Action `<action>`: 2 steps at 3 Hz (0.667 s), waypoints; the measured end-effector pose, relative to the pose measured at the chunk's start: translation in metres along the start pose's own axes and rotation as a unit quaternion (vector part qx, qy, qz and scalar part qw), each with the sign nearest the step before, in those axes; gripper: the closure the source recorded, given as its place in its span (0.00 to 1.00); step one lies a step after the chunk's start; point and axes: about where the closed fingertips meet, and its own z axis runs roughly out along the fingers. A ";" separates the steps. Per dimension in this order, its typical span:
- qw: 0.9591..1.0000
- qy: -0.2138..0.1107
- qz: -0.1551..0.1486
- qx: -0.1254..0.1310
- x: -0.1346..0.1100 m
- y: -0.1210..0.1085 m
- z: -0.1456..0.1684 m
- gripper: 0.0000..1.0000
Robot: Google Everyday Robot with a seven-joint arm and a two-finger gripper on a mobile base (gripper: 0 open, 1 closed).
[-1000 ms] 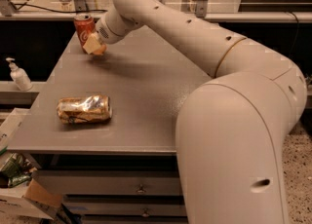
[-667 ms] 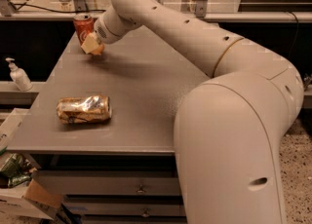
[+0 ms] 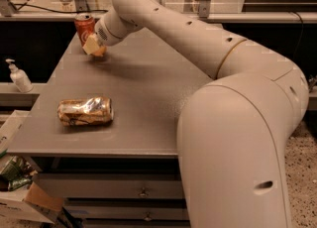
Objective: Move orange near coke can
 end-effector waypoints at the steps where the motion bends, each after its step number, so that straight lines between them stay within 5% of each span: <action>1: 1.000 0.001 0.001 -0.001 0.001 0.001 0.001 0.00; 2: 1.000 0.002 0.001 -0.001 0.002 0.001 0.001 0.00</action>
Offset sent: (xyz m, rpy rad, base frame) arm -0.0020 -0.0033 0.0001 -0.0031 0.0007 -0.0040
